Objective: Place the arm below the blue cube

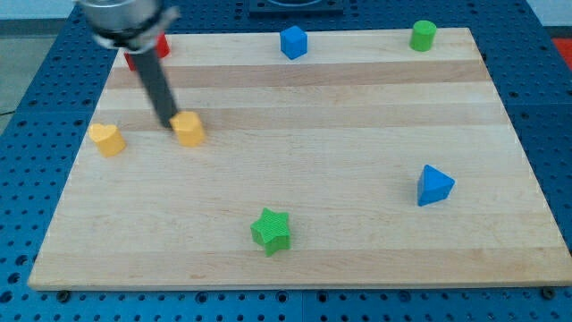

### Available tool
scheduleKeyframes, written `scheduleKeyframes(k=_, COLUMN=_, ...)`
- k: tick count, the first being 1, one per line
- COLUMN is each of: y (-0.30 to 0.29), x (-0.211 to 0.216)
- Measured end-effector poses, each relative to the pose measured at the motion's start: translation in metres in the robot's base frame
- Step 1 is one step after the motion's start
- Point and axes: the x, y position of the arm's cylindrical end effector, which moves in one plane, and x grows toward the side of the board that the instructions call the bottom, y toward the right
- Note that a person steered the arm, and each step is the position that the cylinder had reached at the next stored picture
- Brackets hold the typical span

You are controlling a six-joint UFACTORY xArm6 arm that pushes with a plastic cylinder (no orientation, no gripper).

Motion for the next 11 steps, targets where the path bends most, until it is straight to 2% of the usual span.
scheduleKeyframes(k=1, y=0.083, x=0.0)
scheduleKeyframes(k=2, y=0.045, x=-0.02)
scheduleKeyframes(k=3, y=-0.062, x=-0.024)
scheduleKeyframes(k=4, y=-0.141, x=0.013)
scheduleKeyframes(k=5, y=-0.157, x=0.018)
scheduleKeyframes(k=6, y=-0.154, x=0.049)
scheduleKeyframes(k=7, y=-0.124, x=0.064)
scheduleKeyframes(k=9, y=-0.032, x=0.023)
scheduleKeyframes(k=10, y=-0.044, x=0.023)
scheduleKeyframes(k=11, y=-0.117, x=0.023)
